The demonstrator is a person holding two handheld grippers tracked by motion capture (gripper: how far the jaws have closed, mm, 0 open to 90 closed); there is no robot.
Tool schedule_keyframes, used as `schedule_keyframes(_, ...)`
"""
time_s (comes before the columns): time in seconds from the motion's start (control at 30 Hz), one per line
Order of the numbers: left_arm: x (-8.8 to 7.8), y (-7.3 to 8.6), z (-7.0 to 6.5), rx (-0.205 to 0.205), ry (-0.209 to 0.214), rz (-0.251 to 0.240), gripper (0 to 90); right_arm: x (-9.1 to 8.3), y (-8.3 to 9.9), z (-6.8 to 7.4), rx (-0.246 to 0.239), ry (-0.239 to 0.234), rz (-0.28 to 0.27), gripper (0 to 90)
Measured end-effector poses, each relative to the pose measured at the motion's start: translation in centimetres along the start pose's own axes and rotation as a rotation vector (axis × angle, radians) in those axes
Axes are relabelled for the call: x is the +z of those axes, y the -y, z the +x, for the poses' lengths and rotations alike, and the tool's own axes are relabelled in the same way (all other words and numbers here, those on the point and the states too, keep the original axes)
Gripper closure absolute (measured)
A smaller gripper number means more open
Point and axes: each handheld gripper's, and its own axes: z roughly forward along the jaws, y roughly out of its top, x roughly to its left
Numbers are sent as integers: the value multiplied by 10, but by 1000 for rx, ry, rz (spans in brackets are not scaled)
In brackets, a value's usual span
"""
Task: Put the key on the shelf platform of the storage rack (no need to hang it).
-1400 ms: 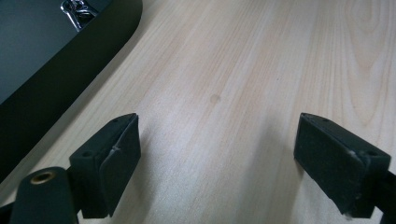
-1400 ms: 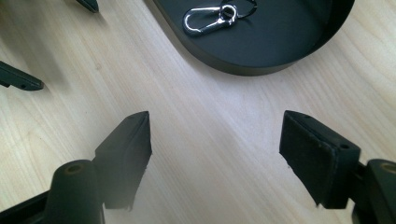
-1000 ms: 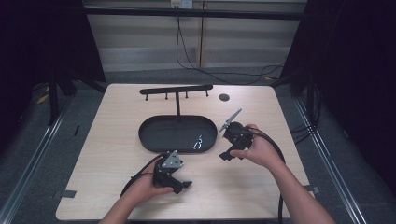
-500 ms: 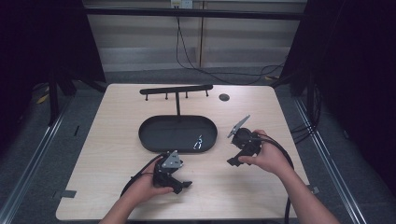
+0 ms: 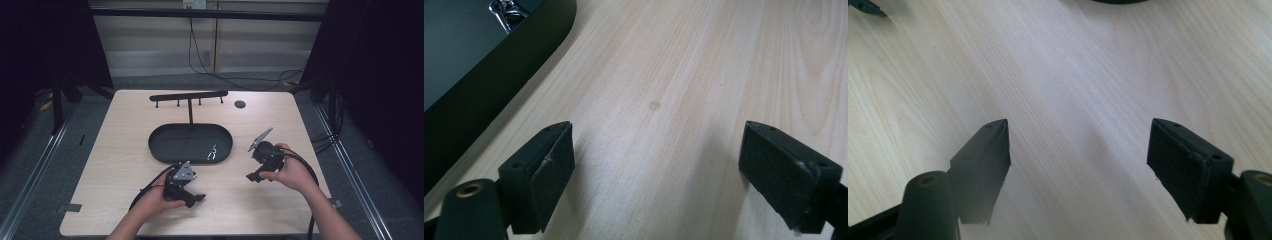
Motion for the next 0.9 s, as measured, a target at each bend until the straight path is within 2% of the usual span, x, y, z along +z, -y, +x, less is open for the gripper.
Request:
schedule_keyframes(0.23, 0, 0, 0, 0, 0, 0, 144, 2, 8, 2, -1, 9, 3, 257)
schedule_keyframes(0.9, 0, 0, 0, 0, -1, 2, 143, 8, 39, -2, 36, -2, 10, 257)
